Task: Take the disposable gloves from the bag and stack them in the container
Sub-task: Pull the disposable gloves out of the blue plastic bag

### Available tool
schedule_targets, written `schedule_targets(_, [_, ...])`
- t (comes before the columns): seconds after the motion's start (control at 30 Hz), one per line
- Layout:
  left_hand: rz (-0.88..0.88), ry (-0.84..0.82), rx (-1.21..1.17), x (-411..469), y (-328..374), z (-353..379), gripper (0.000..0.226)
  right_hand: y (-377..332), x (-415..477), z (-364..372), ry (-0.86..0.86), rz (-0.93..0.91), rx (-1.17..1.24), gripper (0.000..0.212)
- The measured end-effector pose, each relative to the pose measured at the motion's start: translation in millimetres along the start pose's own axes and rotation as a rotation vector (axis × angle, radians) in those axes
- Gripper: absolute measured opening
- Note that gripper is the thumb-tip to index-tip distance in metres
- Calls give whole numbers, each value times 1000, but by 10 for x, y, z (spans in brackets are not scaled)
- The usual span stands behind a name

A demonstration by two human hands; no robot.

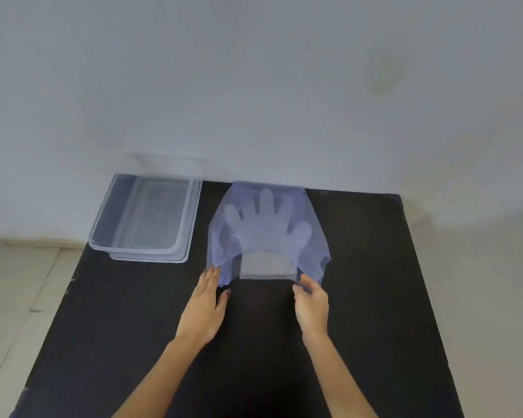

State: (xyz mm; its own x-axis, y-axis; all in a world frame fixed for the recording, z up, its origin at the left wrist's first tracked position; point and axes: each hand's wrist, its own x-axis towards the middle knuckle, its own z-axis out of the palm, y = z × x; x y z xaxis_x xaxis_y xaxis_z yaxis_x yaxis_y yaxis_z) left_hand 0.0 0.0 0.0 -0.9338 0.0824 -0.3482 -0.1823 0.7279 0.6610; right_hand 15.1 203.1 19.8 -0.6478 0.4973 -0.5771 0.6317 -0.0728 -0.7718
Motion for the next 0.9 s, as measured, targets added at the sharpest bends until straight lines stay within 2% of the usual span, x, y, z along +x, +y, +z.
schedule_targets(0.17, [136,5,134,383,-4,93,60,-88,221,84,68,-9,4,38])
schedule_targets(0.37, [278,-11,344,625,-165,239,61,-77,378,284,115,-34,-84,24])
schedule_targets(0.57, [232,-31,264,709,-247,340,65,-47,491,422,211,54,-72,7])
schedule_targets(0.77, [222,-28,157,756,-223,356,64,-36,530,548,264,165,105,9])
schedule_targets(0.9, [225,-26,107,751,-222,369,63,-30,555,570,287,277,278,20])
